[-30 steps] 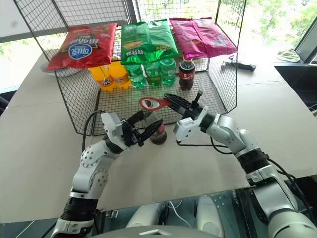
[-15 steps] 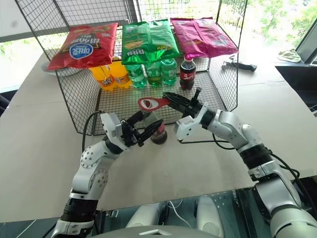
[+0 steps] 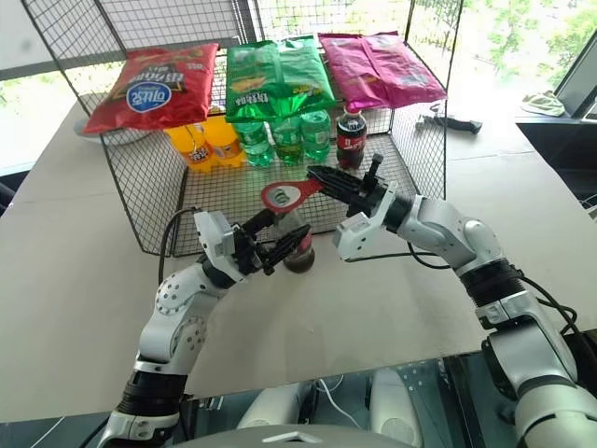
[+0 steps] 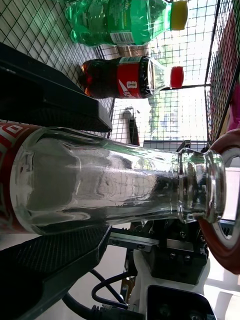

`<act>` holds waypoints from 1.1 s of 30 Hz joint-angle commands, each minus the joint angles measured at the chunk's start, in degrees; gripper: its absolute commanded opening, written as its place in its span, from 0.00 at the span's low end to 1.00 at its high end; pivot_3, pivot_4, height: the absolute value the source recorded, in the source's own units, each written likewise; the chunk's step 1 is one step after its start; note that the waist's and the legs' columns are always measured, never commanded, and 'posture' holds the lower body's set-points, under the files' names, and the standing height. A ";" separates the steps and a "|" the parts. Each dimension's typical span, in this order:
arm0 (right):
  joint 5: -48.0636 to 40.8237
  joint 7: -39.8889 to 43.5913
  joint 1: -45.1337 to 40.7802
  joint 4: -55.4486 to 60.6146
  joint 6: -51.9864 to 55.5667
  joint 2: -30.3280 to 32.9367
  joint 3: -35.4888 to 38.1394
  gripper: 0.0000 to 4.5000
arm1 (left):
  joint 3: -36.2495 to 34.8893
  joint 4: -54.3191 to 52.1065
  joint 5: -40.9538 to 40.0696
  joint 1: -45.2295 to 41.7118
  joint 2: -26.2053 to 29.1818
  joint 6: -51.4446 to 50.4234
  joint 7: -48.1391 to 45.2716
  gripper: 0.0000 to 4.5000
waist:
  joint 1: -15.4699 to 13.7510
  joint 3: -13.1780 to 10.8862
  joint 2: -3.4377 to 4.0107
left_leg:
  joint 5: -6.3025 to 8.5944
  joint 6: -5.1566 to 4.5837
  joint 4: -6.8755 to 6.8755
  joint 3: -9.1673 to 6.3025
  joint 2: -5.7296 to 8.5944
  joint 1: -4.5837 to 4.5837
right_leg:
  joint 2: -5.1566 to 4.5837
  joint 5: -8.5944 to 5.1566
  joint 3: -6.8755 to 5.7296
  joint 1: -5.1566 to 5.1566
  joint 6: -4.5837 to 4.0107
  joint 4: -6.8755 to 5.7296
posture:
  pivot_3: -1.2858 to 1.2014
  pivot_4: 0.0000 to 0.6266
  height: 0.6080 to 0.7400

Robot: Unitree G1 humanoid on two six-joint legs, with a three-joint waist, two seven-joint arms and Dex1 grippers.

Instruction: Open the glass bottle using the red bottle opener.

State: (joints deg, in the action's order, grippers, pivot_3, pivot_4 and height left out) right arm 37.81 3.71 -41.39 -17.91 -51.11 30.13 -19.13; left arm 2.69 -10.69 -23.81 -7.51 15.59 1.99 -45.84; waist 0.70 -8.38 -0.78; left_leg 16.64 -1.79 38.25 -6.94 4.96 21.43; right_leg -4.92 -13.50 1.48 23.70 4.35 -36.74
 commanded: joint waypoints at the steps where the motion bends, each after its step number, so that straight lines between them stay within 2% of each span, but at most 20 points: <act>1: 0.11 -0.53 -0.93 0.38 -0.49 0.40 0.83 0.00 | 1.12 -1.41 -0.60 -0.21 -0.33 0.09 -0.47 0.58 | -0.04 0.00 0.00 | 0.00 0.00 0.01 0.00 0.00 0.00 | 0.00 0.00 0.00 0.00 0.00 0.00 | 0.52 0.24 1.00; 9: -0.83 -1.14 -0.50 0.37 -0.56 -0.03 1.23 0.00 | 1.05 -1.49 -1.03 -0.02 -0.49 -0.12 -0.57 0.58 | -0.03 0.00 0.00 | 0.00 0.00 0.00 0.00 0.00 0.00 | 0.00 0.00 0.00 0.00 0.00 0.00 | 0.52 0.24 1.00; 15: -5.42 -1.85 0.45 0.80 0.20 -1.71 3.10 0.00 | 0.84 -1.98 -1.49 0.17 -0.57 -0.15 -0.70 0.58 | 0.00 0.00 0.00 | 0.00 0.00 0.00 0.00 0.00 0.00 | 0.00 0.00 0.00 0.00 0.00 0.00 | 0.52 0.24 1.00; 21: -15.07 -0.18 2.79 1.77 3.99 -5.36 5.94 0.00 | 0.75 -2.21 -2.02 0.31 -0.42 -0.44 -0.90 0.58 | -0.03 0.00 0.00 | 0.00 0.00 0.00 0.00 -0.01 0.01 | 0.00 0.00 0.01 0.00 0.00 0.01 | 0.52 0.24 1.00; 25: -26.11 3.47 5.76 2.07 11.43 -9.47 8.18 0.00 | 0.65 -2.09 -2.17 0.25 -0.43 -0.56 -0.89 0.58 | -0.02 0.00 0.00 | 0.00 0.00 0.00 -0.01 -0.02 0.01 | 0.00 0.00 0.01 0.00 0.00 0.01 | 0.52 0.24 1.00; 28: -30.48 5.46 7.70 2.82 16.26 -11.47 9.78 0.00 | 0.41 -1.86 -2.32 0.05 -0.51 -0.74 -0.56 0.58 | -0.04 0.00 0.01 | 0.00 0.00 0.00 -0.02 -0.02 0.01 | 0.00 0.00 0.01 0.00 0.00 0.01 | 0.52 0.24 1.00; 30: -31.02 6.42 8.35 3.57 17.48 -11.79 10.18 0.00 | 0.41 -1.98 -2.39 0.09 -0.57 -0.83 -0.44 0.75 | -0.03 -0.01 0.02 | 0.00 -0.01 0.00 -0.02 -0.02 0.02 | 0.00 0.00 0.01 0.00 0.00 0.01 | 0.52 0.24 1.00; 31: -31.26 6.83 8.76 3.93 18.08 -11.99 10.31 0.00 | 0.43 -2.07 -2.36 0.13 -0.58 -0.84 -0.41 0.79 | 0.05 -0.01 0.02 | 0.00 -0.01 0.00 -0.02 -0.02 0.02 | 0.00 0.00 0.01 0.00 0.00 0.01 | 0.52 0.24 1.00; 33: -31.54 7.28 9.38 4.46 18.91 -12.32 10.55 0.00 | 0.46 -2.26 -2.20 0.23 -0.62 -0.75 -0.29 0.98 | 0.12 -0.01 0.02 | 0.00 -0.01 0.00 -0.01 -0.02 0.02 | 0.00 0.00 0.01 0.01 0.00 0.00 | 0.52 0.24 1.00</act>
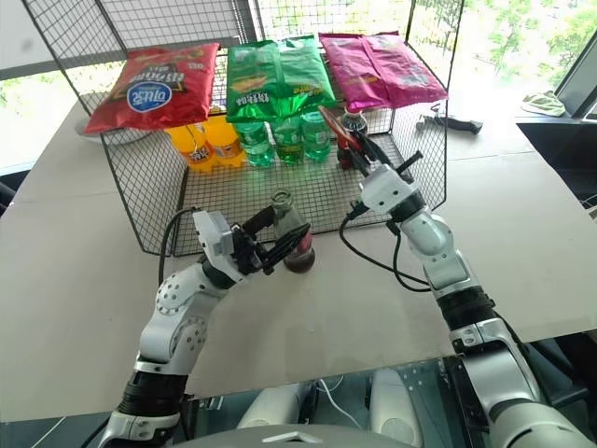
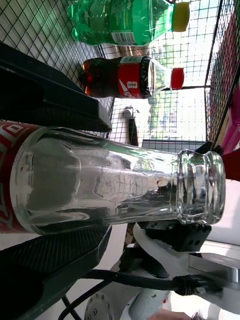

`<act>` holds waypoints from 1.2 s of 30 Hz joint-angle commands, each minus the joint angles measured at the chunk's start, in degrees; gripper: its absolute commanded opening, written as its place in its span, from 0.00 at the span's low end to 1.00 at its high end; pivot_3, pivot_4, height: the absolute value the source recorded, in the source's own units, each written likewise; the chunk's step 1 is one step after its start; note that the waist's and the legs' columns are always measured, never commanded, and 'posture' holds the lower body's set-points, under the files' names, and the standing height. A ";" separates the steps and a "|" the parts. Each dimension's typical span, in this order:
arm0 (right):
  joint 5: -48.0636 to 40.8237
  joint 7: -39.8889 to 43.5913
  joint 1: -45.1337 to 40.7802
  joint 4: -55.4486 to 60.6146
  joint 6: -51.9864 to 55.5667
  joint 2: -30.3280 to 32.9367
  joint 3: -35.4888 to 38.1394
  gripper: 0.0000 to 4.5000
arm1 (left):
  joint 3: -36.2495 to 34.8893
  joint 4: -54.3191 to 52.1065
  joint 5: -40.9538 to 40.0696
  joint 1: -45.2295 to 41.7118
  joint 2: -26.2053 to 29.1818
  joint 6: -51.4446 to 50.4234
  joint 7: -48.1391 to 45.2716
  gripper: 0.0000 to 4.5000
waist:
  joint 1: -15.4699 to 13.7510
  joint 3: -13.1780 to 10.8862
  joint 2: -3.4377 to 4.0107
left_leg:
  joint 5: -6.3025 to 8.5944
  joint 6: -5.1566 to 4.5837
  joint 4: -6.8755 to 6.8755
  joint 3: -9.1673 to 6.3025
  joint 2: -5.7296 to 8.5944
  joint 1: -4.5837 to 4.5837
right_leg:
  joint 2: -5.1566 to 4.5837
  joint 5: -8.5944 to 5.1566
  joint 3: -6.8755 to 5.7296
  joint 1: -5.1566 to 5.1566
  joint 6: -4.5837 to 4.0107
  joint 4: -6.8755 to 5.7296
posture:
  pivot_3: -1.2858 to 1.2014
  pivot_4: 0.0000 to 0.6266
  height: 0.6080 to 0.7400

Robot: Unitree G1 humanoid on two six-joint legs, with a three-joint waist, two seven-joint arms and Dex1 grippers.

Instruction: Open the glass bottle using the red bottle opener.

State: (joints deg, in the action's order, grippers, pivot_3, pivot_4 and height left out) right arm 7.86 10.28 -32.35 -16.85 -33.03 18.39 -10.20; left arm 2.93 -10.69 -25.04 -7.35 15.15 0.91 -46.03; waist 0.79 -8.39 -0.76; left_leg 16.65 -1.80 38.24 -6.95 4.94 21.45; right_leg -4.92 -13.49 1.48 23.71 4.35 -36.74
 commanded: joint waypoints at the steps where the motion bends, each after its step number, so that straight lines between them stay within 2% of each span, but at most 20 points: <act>1: -1.62 0.88 0.53 3.61 1.08 -0.70 1.74 0.00 | 0.23 -2.32 -0.85 0.09 -0.17 0.39 -0.08 1.00 | 0.07 0.00 0.00 | 0.00 0.00 0.00 0.00 -0.02 0.00 | 0.02 0.00 0.00 0.01 0.00 -0.01 | 0.52 0.24 1.00; 17: -1.67 2.50 2.43 4.10 2.21 -0.59 2.99 0.00 | -1.09 -6.00 -1.48 4.08 3.90 0.15 -1.99 1.00 | 0.09 0.00 0.00 | 0.00 0.00 0.00 0.01 -0.05 0.00 | 0.03 0.00 0.01 0.02 0.00 -0.01 | 0.52 0.24 1.00; 29: -5.36 6.39 12.80 11.16 8.05 0.28 4.73 0.00 | -3.73 -10.74 -0.68 13.06 5.76 1.72 0.68 1.00 | 0.00 -0.01 0.03 | 0.00 0.00 -0.02 0.02 -0.05 -0.01 | 0.02 0.00 0.03 0.01 0.00 -0.02 | 0.52 0.24 1.00; 33: -26.69 18.00 23.07 24.76 33.39 2.43 3.87 0.00 | -6.52 -12.18 0.99 20.27 6.53 3.48 2.77 1.00 | -0.23 0.03 0.05 | 0.01 0.00 -0.14 0.00 -0.08 -0.02 | 0.01 -0.01 0.03 0.00 -0.02 0.05 | 0.52 0.24 1.00; 36: -36.29 23.08 28.02 32.48 48.15 6.99 3.91 0.00 | -7.62 -12.80 1.48 23.62 6.50 4.22 3.78 1.00 | -0.46 -0.05 0.18 | 0.05 -0.07 -0.19 -0.03 -0.07 0.08 | -0.04 -0.01 0.01 0.00 -0.02 0.23 | 0.52 0.24 1.00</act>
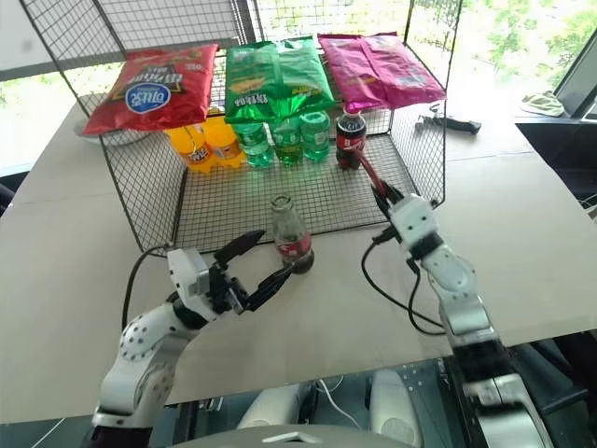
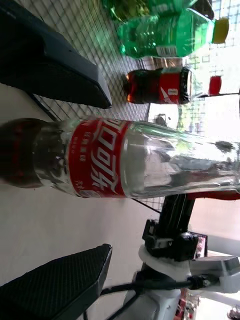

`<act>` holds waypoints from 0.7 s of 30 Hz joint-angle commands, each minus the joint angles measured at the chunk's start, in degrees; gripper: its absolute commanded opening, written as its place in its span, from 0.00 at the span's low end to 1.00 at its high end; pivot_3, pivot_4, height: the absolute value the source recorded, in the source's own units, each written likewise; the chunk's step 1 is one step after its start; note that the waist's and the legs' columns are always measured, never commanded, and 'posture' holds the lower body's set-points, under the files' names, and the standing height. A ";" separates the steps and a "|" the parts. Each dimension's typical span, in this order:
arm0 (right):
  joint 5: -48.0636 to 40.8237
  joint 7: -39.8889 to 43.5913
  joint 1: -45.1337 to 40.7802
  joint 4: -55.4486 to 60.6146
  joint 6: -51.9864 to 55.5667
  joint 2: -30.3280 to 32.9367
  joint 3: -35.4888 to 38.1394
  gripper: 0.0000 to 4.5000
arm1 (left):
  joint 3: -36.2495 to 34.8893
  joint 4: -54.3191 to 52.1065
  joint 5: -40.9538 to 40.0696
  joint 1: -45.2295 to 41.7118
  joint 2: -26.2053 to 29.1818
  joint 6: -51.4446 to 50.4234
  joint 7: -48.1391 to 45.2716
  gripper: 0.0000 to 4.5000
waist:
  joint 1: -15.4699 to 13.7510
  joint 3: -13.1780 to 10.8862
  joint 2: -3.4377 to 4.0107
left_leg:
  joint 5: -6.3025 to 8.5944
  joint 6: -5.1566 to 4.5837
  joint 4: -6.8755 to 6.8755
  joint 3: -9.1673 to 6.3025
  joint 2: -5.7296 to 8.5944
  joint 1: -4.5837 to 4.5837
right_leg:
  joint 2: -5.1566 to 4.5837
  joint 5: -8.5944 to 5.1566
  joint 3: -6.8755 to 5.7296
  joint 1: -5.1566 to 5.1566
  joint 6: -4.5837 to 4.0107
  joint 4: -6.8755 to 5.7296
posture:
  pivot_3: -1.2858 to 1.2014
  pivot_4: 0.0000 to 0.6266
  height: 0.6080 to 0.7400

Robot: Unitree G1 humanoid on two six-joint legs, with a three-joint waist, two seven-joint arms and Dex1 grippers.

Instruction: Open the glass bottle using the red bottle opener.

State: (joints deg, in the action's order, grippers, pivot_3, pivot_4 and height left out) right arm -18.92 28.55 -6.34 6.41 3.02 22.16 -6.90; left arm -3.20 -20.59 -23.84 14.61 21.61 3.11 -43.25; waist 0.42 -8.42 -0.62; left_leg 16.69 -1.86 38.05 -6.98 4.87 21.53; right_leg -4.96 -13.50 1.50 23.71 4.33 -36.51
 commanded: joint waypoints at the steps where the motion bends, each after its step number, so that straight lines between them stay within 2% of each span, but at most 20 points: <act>1: -11.46 5.52 2.98 10.61 15.41 4.24 0.95 0.00 | -1.73 -2.97 0.44 2.38 -0.04 2.15 1.35 1.00 | -0.11 -0.02 0.04 | 0.03 -0.05 0.05 0.02 0.02 0.00 | -0.03 0.01 0.00 -0.01 0.01 0.00 | 0.52 0.24 1.00; 7: -19.22 5.00 5.34 13.58 30.08 7.01 3.85 0.00 | -3.61 -1.73 2.26 6.05 -0.07 2.05 4.66 1.00 | -0.20 0.03 0.02 | 0.17 -0.28 0.06 0.02 -0.01 -0.18 | -0.04 0.01 -0.03 -0.14 0.01 -0.01 | 0.52 0.24 1.00; 14: -18.08 6.30 6.00 13.38 32.23 8.60 5.47 0.67 | -4.91 -1.62 1.65 7.83 0.82 0.64 5.38 1.00 | -0.54 0.05 -0.01 | 0.13 -0.19 0.06 0.05 0.01 -0.18 | -0.04 0.01 -0.05 -0.14 0.02 -0.01 | 0.52 0.24 1.00; 16: -19.69 7.72 6.54 12.79 33.66 10.06 7.65 0.91 | -5.72 -2.26 0.07 9.02 1.72 -1.26 5.12 1.00 | -0.79 0.06 -0.02 | 0.12 -0.17 0.06 0.06 0.01 -0.18 | -0.05 0.01 -0.05 -0.14 0.02 0.00 | 0.52 0.24 1.00; 17: -20.05 8.90 6.91 12.62 33.69 11.04 8.56 0.99 | -6.15 -2.63 -0.49 9.66 2.34 -2.19 4.87 1.00 | -0.96 0.07 -0.03 | 0.12 -0.18 0.06 0.06 0.01 -0.18 | -0.05 0.01 -0.05 -0.14 0.02 -0.01 | 0.52 0.24 1.00; 21: -11.96 17.20 9.76 8.19 20.24 17.71 11.64 0.99 | -9.85 -3.82 -2.02 13.13 5.77 -5.75 4.07 1.00 | -1.30 0.07 -0.05 | 0.14 -0.22 0.07 0.05 0.02 -0.16 | -0.05 0.01 -0.09 -0.16 0.03 0.04 | 0.52 0.24 1.00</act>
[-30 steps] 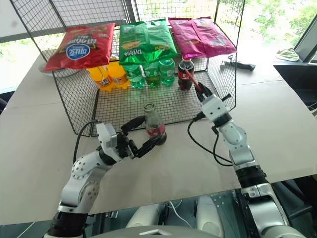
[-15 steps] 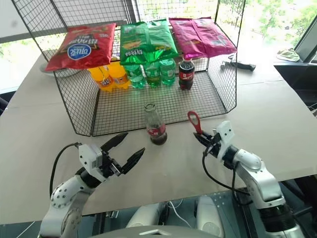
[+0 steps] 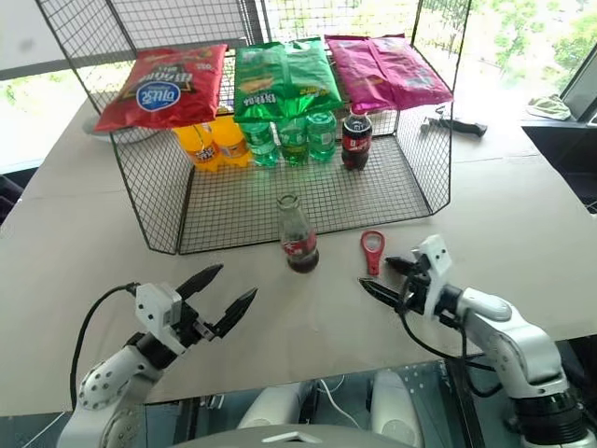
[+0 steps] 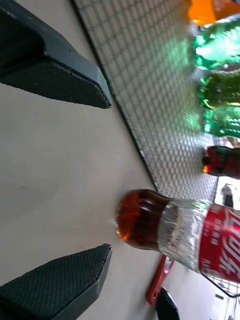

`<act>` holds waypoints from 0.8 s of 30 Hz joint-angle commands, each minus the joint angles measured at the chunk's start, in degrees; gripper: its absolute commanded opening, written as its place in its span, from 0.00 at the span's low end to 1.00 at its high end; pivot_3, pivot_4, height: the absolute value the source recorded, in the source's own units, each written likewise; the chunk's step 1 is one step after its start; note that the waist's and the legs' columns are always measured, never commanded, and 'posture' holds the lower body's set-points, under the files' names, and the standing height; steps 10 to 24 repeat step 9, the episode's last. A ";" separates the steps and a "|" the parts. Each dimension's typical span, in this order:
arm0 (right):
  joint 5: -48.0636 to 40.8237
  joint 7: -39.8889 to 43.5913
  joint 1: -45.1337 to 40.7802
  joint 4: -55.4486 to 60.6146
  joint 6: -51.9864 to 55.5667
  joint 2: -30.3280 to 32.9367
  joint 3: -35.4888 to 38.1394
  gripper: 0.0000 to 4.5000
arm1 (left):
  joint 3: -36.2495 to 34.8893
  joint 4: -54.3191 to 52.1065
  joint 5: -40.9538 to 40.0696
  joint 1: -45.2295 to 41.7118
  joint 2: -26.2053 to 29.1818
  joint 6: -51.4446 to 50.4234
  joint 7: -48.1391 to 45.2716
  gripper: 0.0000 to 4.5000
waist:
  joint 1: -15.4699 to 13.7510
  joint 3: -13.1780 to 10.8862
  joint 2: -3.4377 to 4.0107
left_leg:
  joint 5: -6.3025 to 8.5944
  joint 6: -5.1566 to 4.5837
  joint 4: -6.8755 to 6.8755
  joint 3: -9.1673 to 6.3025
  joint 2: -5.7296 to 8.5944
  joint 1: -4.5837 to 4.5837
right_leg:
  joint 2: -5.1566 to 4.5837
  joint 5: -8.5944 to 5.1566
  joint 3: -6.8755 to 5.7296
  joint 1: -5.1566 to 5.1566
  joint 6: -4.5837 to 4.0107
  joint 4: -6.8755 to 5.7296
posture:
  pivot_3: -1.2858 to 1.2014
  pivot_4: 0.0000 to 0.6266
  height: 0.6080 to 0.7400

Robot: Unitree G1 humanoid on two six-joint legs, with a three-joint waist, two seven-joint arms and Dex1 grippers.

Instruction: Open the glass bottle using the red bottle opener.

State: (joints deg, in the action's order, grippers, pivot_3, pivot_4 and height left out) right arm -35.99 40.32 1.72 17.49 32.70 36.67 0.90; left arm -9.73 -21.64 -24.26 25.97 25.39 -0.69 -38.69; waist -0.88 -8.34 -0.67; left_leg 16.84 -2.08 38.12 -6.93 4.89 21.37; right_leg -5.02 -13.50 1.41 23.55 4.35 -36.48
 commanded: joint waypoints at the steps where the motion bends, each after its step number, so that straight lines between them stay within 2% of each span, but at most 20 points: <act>1: 6.32 7.33 2.13 -4.78 -13.58 3.74 4.92 0.99 | -4.06 -2.81 -1.07 2.40 2.77 -2.23 -0.41 1.00 | 0.00 0.00 0.00 | 0.00 0.00 0.00 0.00 0.00 0.00 | 0.00 0.00 -0.02 -0.03 0.00 0.04 | 0.52 0.24 1.00; 4: 7.81 15.44 2.16 -11.79 -26.00 4.26 7.81 0.99 | -6.75 -1.78 -1.32 3.61 4.44 -2.19 -1.19 1.00 | 0.11 -0.01 0.02 | 0.00 0.01 0.00 0.01 -0.03 -0.05 | 0.02 0.00 -0.04 -0.11 0.01 0.06 | 0.52 0.24 1.00; 7: 9.19 18.78 1.26 -17.72 -30.87 5.28 9.66 0.99 | -9.00 -0.29 -1.07 3.99 5.36 -1.46 -1.90 1.00 | 0.19 -0.05 0.06 | 0.11 -0.18 -0.01 0.02 -0.05 -0.33 | 0.03 -0.01 -0.04 -0.35 0.01 0.07 | 0.52 0.24 1.00; 9: 9.12 19.97 0.41 -19.88 -32.12 5.47 10.34 0.99 | -9.80 0.01 -0.79 4.27 5.87 -1.79 -2.34 1.00 | 0.20 -0.08 0.11 | 0.14 -0.21 -0.04 0.03 -0.06 -0.56 | 0.02 -0.01 -0.03 -0.58 0.01 0.18 | 0.52 0.24 1.00; 24: 9.12 19.97 0.41 -19.88 -32.12 5.47 10.34 0.99 | -9.80 0.01 -0.79 4.27 5.87 -1.79 -2.34 1.00 | 0.20 -0.08 0.11 | 0.14 -0.21 -0.04 0.03 -0.06 -0.56 | 0.02 -0.01 -0.03 -0.58 0.01 0.18 | 0.52 0.24 1.00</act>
